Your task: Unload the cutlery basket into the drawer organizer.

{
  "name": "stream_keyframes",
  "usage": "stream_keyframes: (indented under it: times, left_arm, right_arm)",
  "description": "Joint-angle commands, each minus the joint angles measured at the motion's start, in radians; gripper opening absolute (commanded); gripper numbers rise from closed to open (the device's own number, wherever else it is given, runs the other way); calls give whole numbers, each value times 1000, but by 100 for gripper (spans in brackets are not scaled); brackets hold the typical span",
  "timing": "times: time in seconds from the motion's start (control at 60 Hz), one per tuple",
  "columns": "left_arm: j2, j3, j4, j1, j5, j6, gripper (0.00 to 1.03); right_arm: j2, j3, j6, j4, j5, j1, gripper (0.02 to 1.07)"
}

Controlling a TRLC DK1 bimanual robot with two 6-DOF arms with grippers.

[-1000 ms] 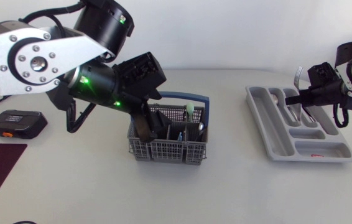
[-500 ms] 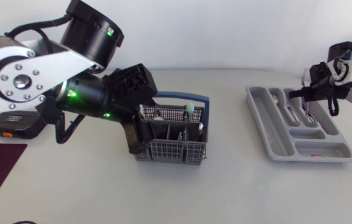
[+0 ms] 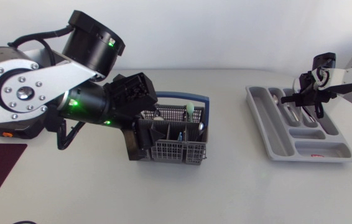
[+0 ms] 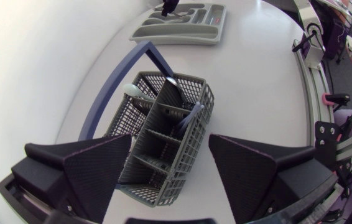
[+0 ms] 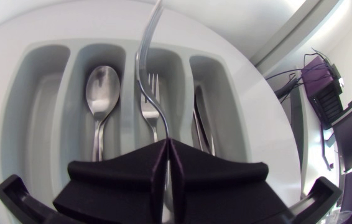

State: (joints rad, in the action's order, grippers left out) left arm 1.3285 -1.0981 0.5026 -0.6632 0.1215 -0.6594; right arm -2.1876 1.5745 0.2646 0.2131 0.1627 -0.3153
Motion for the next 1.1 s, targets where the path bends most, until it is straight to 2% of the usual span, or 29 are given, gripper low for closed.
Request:
stream_keyframes:
  times: [0.0, 0.35, 0.483, 0.583, 0.667, 0.85, 1.083]
  left_arm:
    - [-15, 27, -4, -10, -3, -26, 87]
    - [5, 58, -53, -32, 0, -42, 88]
    - [12, 80, -88, -36, 0, -55, 88]
    - [34, 98, -116, -38, 1, -65, 88]
    - [41, 112, -141, -41, 1, -75, 88]
    - [66, 121, -196, -47, 23, -112, 89]
    - [124, 87, -223, -36, 67, -124, 89]
  right_arm:
    - [-66, 22, -31, 23, 17, 12, 11]
    - [-67, 45, -30, 39, 12, 8, 44]
    - [34, -39, -30, -6, 1, 4, 61]
    - [160, -136, -24, -31, -19, 12, 79]
    - [250, -212, -15, -46, -45, 25, 88]
    - [520, -444, 18, -90, -146, 76, 95]
    - [766, -680, 47, -110, -226, 122, 96]
